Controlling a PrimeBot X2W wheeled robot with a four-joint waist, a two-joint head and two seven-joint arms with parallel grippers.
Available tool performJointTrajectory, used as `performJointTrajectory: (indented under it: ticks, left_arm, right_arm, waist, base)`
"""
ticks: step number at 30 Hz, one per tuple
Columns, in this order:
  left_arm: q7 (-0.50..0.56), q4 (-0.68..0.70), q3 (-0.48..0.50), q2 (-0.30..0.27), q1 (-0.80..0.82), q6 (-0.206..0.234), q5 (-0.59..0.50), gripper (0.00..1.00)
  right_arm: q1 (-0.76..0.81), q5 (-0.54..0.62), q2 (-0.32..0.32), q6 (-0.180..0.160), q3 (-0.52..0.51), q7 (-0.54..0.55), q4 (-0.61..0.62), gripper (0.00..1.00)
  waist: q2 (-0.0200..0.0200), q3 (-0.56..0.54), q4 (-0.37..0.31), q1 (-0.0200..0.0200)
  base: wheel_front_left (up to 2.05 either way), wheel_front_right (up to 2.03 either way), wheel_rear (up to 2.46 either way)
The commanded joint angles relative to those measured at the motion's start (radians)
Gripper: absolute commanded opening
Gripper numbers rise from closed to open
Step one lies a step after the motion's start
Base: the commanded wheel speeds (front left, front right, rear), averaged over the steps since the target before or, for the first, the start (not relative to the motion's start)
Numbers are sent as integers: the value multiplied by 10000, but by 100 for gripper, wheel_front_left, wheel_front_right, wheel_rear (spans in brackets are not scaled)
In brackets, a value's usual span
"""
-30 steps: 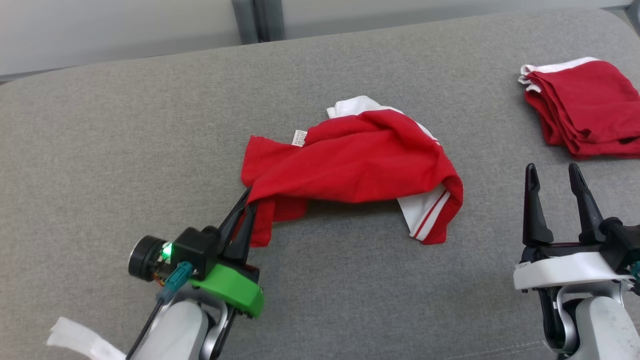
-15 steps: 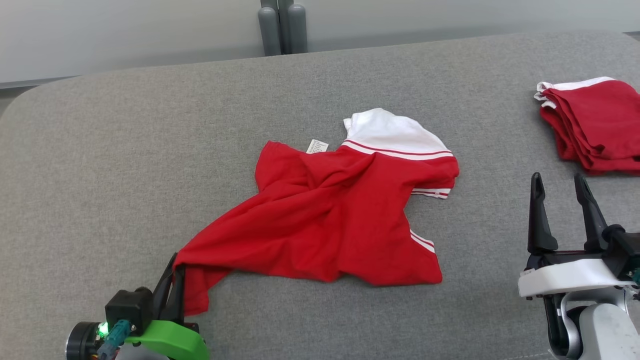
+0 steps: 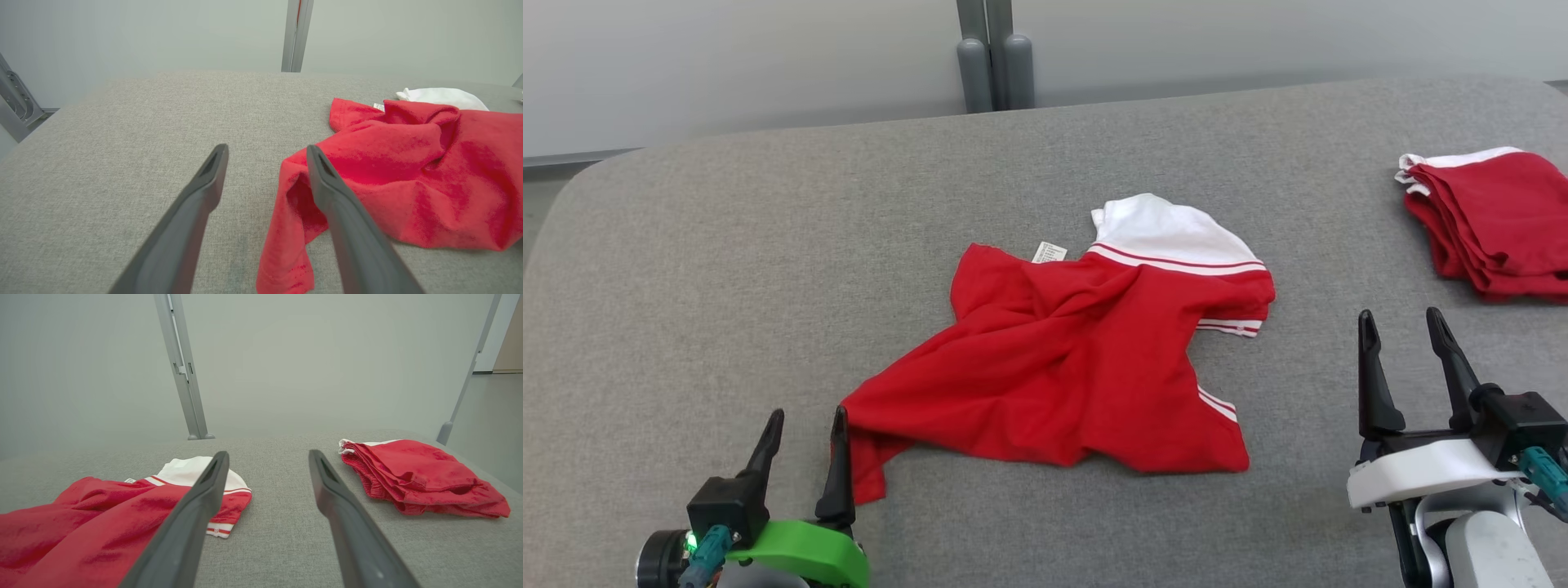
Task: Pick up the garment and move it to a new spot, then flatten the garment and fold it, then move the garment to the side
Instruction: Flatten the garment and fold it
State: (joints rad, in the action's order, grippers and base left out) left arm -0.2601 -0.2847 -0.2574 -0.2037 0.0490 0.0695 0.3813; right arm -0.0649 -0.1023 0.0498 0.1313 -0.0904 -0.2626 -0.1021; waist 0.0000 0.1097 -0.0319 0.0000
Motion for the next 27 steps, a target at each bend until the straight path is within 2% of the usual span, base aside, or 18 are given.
performJointTrajectory:
  ticks: [1,8,15,19,26,27]
  left_arm:
    - [-52,262,107,1,7,19,-104,100]
    - [-51,1473,276,360,-261,-117,-425,100]
    - [-53,1735,-111,923,-248,-366,-606,100]
    - [-53,1650,-404,1180,-143,-524,-705,100]
    - [-54,1511,-712,1403,116,-664,-859,100]
    - [-54,1481,-747,1426,117,-674,-876,100]
  right_arm:
    - [98,95,11,-10,28,-31,-75,100]
    - [-331,682,9,-10,345,-31,-785,100]
    - [-1623,1580,472,-12,759,-31,-3012,100]
    - [-2484,2053,946,-12,1104,-31,-4395,100]
    - [-3682,2223,1406,-12,1617,-31,-6045,100]
    - [-3840,2184,1438,-12,1749,-31,-6245,76]
  waist:
    - [0,-74,166,0]
    - [0,-60,661,0]
    - [0,235,1249,0]
    - [0,499,1626,0]
    - [0,856,2042,0]
    - [0,876,2073,0]
  base:
    - [0,0,0]
    - [0,0,0]
    - [0,0,0]
    - [0,0,0]
    - [0,0,0]
    - [0,0,0]
